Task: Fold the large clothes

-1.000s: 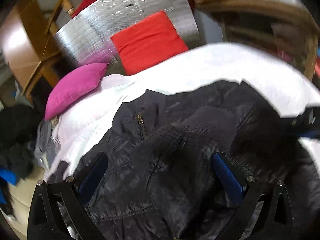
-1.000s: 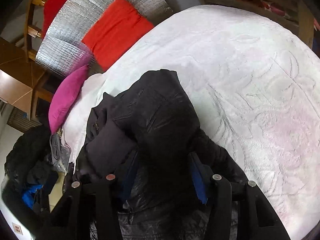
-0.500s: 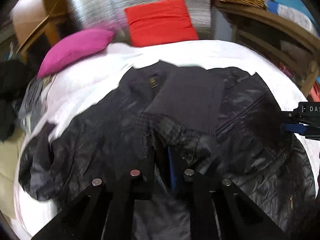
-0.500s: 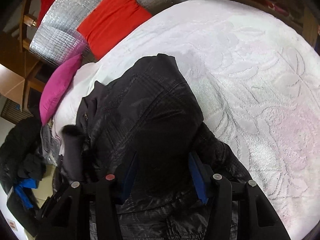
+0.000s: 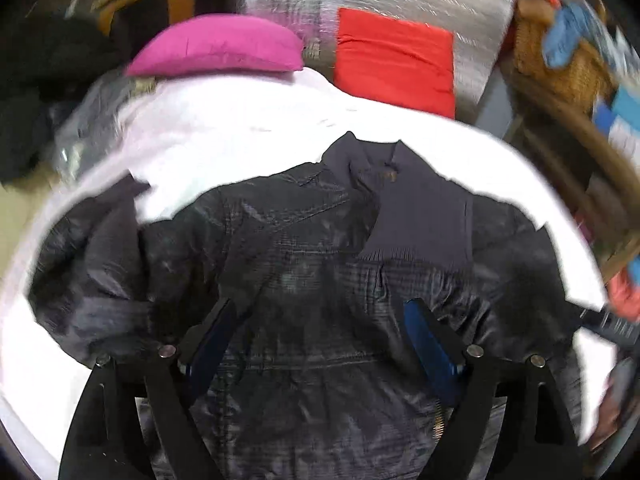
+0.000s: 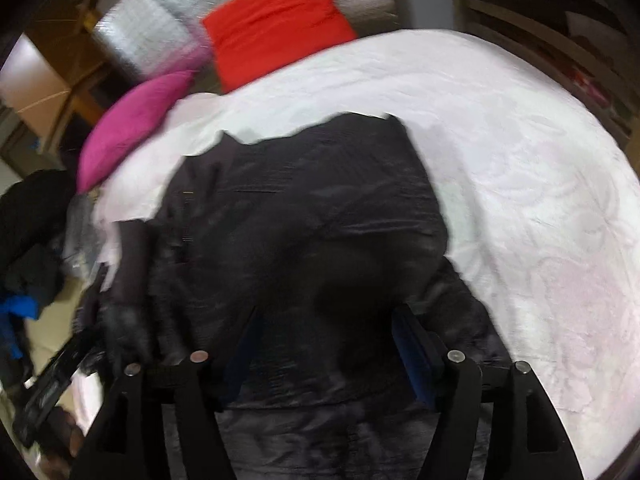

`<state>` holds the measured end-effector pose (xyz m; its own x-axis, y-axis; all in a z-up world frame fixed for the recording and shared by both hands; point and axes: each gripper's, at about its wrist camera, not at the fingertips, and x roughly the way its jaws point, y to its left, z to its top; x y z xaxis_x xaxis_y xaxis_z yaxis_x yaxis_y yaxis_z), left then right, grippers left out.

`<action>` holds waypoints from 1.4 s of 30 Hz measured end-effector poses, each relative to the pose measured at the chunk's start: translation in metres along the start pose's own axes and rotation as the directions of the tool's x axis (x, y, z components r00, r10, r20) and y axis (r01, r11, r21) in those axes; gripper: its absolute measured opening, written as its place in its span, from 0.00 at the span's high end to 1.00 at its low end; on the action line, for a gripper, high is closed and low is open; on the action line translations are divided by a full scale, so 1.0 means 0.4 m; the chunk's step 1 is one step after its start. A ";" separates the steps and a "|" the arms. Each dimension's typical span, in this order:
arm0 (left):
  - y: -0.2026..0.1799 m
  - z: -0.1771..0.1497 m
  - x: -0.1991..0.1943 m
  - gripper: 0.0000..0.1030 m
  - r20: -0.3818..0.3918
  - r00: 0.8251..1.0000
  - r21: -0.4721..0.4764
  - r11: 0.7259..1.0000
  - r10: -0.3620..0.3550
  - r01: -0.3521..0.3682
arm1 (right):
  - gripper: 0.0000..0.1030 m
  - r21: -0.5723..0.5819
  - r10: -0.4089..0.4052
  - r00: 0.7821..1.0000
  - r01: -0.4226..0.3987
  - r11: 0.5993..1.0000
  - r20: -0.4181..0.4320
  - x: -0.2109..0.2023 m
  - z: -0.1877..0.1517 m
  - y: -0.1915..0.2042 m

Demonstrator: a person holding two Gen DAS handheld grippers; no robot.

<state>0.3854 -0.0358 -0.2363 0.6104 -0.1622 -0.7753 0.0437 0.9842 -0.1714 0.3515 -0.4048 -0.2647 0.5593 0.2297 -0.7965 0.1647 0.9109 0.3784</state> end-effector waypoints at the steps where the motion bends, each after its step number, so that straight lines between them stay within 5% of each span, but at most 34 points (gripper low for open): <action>1: 0.014 0.006 0.003 0.16 -0.004 0.999 -0.045 0.998 -0.037 0.037 | 0.30 -0.010 0.018 1.000 -0.018 1.000 0.011 -0.003 -0.002 0.008; 5: -0.005 0.026 0.018 0.15 -0.004 0.995 -0.081 0.992 -0.098 0.098 | 0.31 -0.094 0.058 0.998 -0.057 0.994 0.001 0.020 -0.028 0.072; 17: -0.164 0.041 0.121 0.15 -0.018 0.999 0.163 0.986 -0.044 0.047 | 0.31 -0.249 -0.077 0.995 0.057 0.967 -0.070 0.129 -0.105 0.174; 19: -0.148 0.036 0.121 0.38 -0.015 0.997 0.148 0.986 -0.072 0.073 | 0.31 -0.262 -0.087 0.994 0.067 0.963 -0.068 0.133 -0.112 0.173; 20: -0.139 0.034 0.118 0.66 -0.018 0.997 0.145 0.986 -0.081 0.083 | 0.31 -0.262 -0.088 0.994 0.067 0.963 -0.068 0.134 -0.113 0.172; 21: -0.130 0.034 0.117 0.73 -0.022 0.999 0.151 0.987 -0.049 0.051 | 0.31 -0.257 -0.088 0.994 0.067 0.964 -0.071 0.135 -0.112 0.172; 29: -0.019 -0.027 0.039 0.74 -0.070 0.997 0.181 0.983 -0.023 0.035 | 0.31 -0.252 -0.100 0.992 0.078 0.964 -0.077 0.142 -0.108 0.169; 31: 0.011 -0.046 0.024 0.65 -0.099 0.995 0.190 0.981 -0.007 0.026 | 0.31 -0.247 -0.101 0.992 0.079 0.966 -0.078 0.142 -0.109 0.172; 33: 0.046 -0.053 0.016 0.39 -0.123 0.992 0.152 0.988 -0.006 0.024 | 0.31 -0.252 -0.110 0.991 0.087 0.964 -0.079 0.138 -0.111 0.173; 35: 0.087 -0.048 0.004 0.28 -0.135 0.990 0.097 0.993 -0.047 0.060 | 0.31 -0.262 -0.123 0.989 0.098 0.960 -0.080 0.139 -0.112 0.179; 42: 0.173 -0.011 -0.035 0.14 -0.109 0.972 -0.079 0.977 -0.206 0.198 | 0.31 -0.272 -0.124 0.989 0.097 0.957 -0.082 0.143 -0.114 0.181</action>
<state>0.3766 0.0344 -0.2400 0.4987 -0.3685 -0.7846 0.1016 0.9238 -0.3693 0.3583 -0.3102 -0.3045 0.4663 0.1426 -0.8731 -0.0086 0.9876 0.1568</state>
